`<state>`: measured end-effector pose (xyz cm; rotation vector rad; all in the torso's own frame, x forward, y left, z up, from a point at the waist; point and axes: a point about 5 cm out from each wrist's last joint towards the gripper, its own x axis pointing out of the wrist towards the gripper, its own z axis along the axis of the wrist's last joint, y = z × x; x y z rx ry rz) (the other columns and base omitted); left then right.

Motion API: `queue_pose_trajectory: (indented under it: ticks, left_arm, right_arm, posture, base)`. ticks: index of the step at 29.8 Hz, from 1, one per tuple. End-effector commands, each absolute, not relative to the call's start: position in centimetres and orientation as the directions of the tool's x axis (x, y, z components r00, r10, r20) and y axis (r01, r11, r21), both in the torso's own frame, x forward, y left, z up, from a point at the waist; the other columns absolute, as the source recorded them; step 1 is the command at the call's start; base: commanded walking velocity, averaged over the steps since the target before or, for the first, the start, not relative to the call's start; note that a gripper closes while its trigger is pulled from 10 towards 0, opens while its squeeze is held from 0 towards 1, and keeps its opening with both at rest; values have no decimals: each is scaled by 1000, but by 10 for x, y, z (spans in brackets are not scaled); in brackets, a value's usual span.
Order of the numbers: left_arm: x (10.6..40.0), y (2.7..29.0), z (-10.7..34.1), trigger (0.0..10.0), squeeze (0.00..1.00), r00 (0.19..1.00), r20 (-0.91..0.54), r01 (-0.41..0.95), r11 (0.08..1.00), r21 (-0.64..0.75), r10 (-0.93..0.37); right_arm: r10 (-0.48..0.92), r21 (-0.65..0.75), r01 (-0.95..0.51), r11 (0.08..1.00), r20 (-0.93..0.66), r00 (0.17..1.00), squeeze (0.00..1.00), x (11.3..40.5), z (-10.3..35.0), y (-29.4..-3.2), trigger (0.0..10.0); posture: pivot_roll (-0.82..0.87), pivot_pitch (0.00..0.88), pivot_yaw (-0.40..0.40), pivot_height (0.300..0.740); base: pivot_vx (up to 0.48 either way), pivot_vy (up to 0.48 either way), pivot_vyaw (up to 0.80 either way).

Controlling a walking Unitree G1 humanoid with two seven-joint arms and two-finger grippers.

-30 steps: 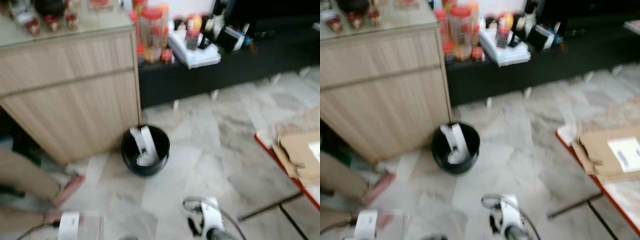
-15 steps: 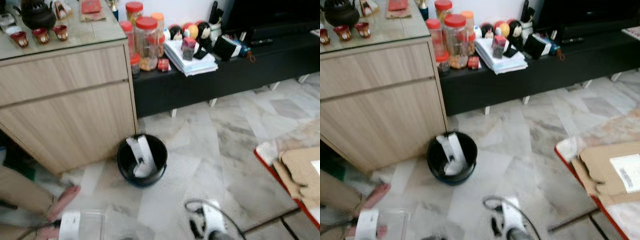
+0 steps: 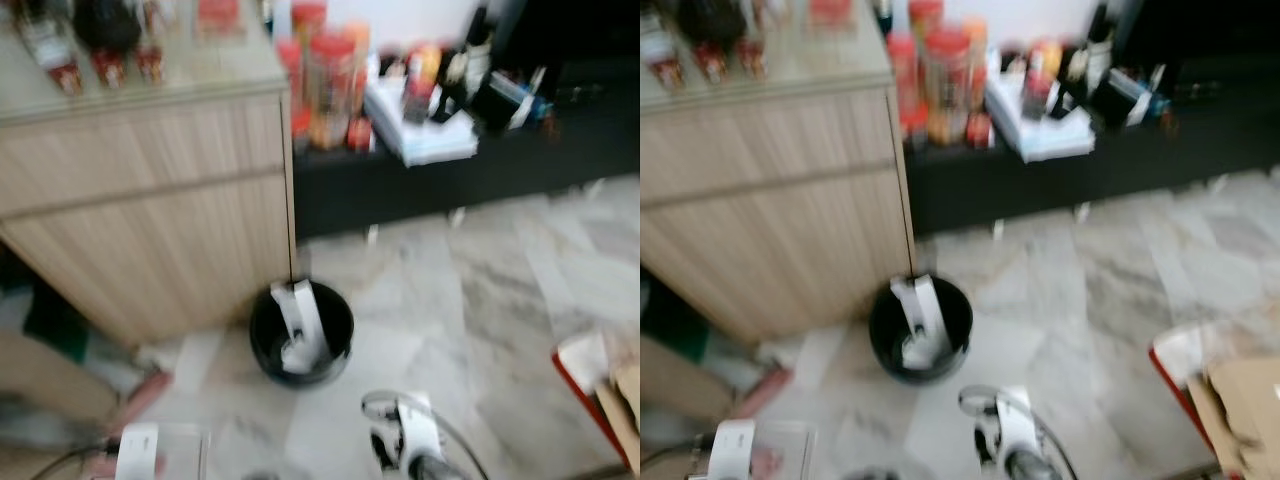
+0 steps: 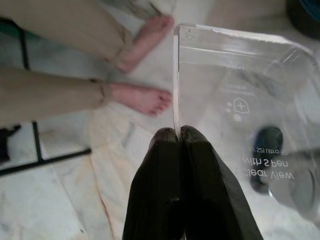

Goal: Picking trash to rubbish bin

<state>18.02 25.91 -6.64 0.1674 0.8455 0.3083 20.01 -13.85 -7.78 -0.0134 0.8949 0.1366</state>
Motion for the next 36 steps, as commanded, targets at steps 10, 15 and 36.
queue_pose_trajectory:
  ticks: [10, 15, 36]
  left_arm:
    - [170, 253, -74, 10000, 0, 594, -737, -189, 947, 260, 321]
    - [170, 252, -74, 10000, 0, 594, -738, -189, 947, 259, 321]
    - [172, 252, -73, 10000, 0, 596, -736, -190, 947, 258, 320]
  right_arm:
    - [82, 30, -97, 995, -794, 602, 0, 192, -82, -149, 10000]
    - [81, 23, -104, 994, -795, 601, 0, 193, -82, -149, 10000]
    - [90, 17, -126, 992, -796, 598, 0, 192, -82, -148, 10000]
  posture:
    - [159, 167, 0, 740]
    - [158, 166, 0, 740]
    - [159, 168, -1, 740]
  base:
    - [325, 0, 323]
    - [323, 0, 0]
    - [324, 0, 0]
